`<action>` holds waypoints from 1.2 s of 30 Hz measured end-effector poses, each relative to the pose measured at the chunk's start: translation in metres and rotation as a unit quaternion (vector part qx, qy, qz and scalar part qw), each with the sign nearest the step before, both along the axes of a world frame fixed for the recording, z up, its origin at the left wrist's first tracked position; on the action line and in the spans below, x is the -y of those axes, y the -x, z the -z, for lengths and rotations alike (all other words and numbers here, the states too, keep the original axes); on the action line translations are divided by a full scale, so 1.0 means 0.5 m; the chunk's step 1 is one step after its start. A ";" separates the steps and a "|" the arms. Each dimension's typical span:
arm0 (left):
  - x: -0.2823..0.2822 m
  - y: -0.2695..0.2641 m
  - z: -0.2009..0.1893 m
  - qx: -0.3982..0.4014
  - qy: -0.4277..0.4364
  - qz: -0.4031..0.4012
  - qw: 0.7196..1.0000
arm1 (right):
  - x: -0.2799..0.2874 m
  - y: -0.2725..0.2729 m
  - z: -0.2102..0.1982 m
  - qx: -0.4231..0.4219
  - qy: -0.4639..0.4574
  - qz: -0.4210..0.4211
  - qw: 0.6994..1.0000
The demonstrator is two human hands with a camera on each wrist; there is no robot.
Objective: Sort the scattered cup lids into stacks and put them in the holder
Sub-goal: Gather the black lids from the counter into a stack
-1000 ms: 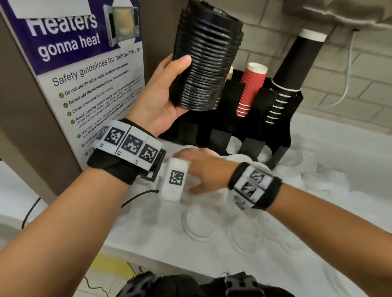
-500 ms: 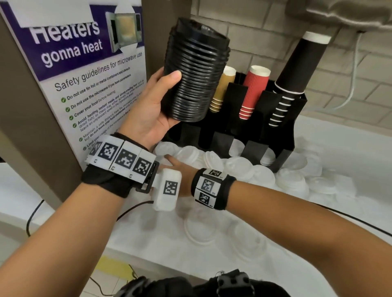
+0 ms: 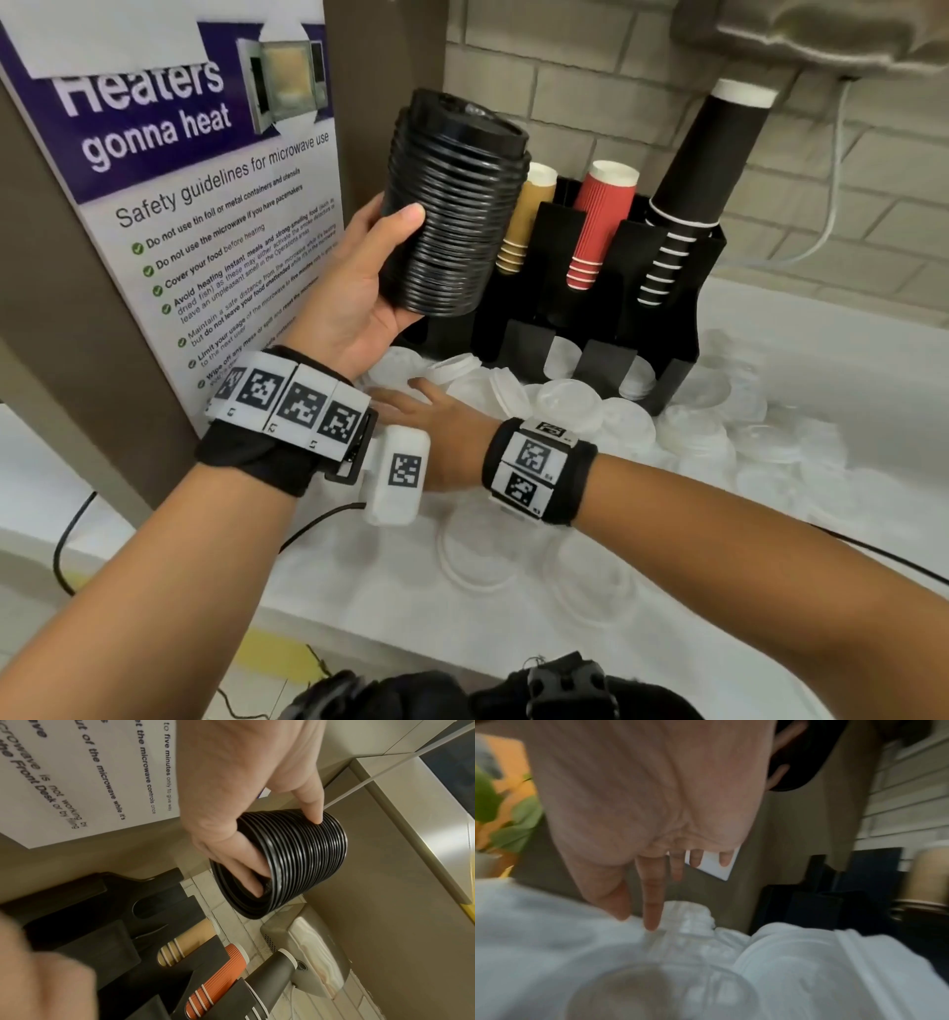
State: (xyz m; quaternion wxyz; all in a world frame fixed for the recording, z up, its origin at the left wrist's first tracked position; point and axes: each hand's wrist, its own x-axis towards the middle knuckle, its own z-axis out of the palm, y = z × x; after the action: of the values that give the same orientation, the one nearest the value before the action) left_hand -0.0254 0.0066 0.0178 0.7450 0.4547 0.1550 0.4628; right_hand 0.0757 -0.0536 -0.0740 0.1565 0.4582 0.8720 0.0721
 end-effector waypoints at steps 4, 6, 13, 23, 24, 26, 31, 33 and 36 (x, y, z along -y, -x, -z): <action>0.000 -0.012 -0.004 0.009 0.004 0.002 1.000 | -0.005 -0.057 -0.066 -0.168 0.000 0.054 0.984; 0.001 -0.019 -0.004 0.013 0.007 0.002 1.000 | -0.003 -0.097 -0.094 -0.323 0.027 0.153 0.934; 0.023 -0.059 0.026 0.010 0.035 0.037 0.999 | 0.035 -0.177 -0.126 -0.834 0.197 0.187 0.480; 0.021 -0.093 0.060 -0.241 -0.027 -0.008 0.970 | 0.062 -0.193 -0.098 -0.908 0.161 0.200 0.331; 0.017 -0.094 0.058 -0.285 -0.053 -0.037 0.956 | 0.064 -0.196 -0.092 -0.909 0.159 0.202 0.327; 0.013 -0.090 0.050 -0.341 -0.136 -0.090 0.926 | 0.068 -0.202 -0.083 -0.909 0.163 0.203 0.327; 0.021 -0.076 -0.002 -0.380 -0.448 -0.096 0.804 | 0.071 -0.216 -0.073 -0.906 0.183 0.195 0.328; 0.026 -0.072 -0.030 -0.403 -0.554 -0.116 0.719 | 0.070 -0.218 -0.070 -0.908 0.187 0.196 0.320; 0.049 -0.065 -0.055 -0.462 -0.614 -0.136 0.625 | 0.066 -0.217 -0.063 -0.913 0.192 0.195 0.303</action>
State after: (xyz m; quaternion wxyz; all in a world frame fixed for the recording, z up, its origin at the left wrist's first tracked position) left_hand 0.0071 -0.0179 0.0456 0.0518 0.9346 0.2188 0.2756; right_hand 0.1841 -0.0866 -0.0425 -0.6465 0.3444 0.3314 -0.5947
